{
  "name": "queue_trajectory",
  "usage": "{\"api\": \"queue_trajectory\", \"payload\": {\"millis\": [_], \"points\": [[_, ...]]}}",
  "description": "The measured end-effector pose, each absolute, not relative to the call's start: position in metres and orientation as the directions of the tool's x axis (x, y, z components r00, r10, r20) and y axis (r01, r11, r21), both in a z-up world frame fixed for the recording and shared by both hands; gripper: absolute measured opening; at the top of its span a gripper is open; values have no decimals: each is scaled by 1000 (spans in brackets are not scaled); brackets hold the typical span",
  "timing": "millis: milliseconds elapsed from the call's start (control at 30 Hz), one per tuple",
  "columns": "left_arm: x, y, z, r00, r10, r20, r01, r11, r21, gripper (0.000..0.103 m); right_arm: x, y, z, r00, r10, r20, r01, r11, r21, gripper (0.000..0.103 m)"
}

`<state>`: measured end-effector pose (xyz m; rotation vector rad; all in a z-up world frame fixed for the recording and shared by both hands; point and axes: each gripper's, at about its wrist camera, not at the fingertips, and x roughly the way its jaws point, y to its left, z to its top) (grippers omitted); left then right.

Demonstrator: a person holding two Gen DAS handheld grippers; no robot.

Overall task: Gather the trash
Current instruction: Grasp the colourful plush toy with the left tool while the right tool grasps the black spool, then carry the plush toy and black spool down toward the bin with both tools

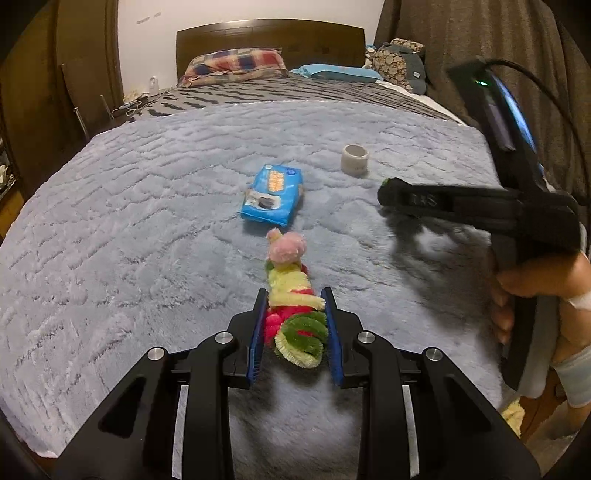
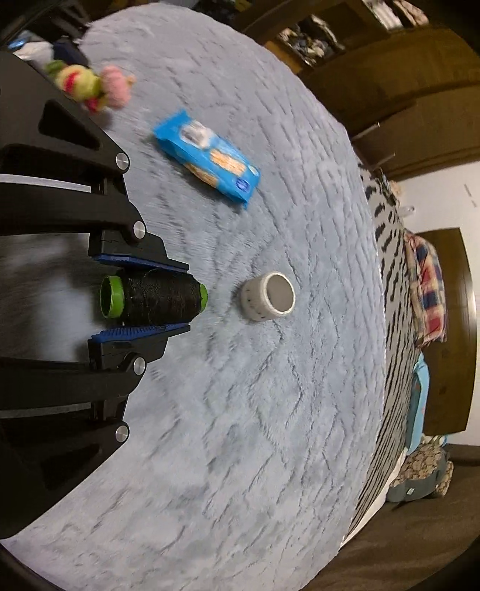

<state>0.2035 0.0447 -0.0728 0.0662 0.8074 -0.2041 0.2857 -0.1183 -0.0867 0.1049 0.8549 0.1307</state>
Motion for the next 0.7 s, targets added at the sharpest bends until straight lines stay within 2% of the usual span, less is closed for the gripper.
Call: {"api": "queue_trajectory", "payload": {"millis": [433,700], "points": [[136,23,-57,673,-258,-694,289,954,-75,27,138,-160,-46,738,206,-643,-158,979,132,27],[78,13,-60,659,-320,-681,341,934,-109,27,62,-171,-57,736,251,-629,-183,968,172,27]]}}
